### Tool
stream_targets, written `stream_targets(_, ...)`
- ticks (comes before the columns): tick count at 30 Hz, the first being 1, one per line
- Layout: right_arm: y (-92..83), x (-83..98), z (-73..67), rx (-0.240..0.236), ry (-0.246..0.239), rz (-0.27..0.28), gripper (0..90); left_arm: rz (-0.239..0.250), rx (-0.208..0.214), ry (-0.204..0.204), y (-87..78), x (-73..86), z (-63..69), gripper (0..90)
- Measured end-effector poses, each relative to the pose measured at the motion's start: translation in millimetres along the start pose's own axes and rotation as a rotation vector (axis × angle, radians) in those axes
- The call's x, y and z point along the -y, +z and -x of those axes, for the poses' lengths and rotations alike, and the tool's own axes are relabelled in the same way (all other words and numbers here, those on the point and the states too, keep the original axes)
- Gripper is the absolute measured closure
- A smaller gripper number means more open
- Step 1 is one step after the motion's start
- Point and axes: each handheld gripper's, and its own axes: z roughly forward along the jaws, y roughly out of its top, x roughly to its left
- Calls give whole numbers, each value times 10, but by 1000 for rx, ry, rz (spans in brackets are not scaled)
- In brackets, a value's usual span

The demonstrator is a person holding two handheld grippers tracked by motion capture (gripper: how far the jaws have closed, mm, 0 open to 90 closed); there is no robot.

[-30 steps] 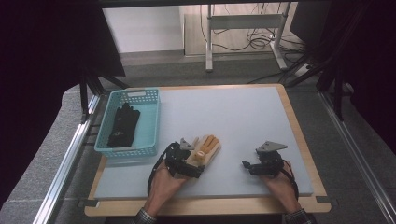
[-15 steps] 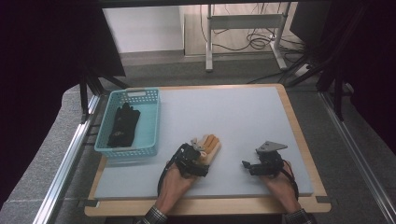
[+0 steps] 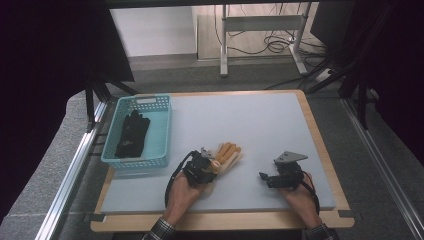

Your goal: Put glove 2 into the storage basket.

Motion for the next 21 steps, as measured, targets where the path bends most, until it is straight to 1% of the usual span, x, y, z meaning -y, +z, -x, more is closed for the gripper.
stream_targets(2, 0, 0, 0, 0, 0, 0, 205, 16, -8, -8, -51, -23, -43, 719)
stream_targets(6, 0, 0, 0, 0, 0, 0, 205, 27, -27, -10, -130, -67, -95, 724)
stream_targets(13, -1, 0, 0, 1, 0, 0, 205, 52, -77, -16, -302, -181, -191, 726)
stream_targets(17, -1, 1, 1, 0, -1, 0, 205, 64, -115, -33, -435, -269, -286, 725)
stream_targets(21, -1, 0, 0, 0, 1, 0, 204, 69, -138, -53, -549, -332, -404, 724)
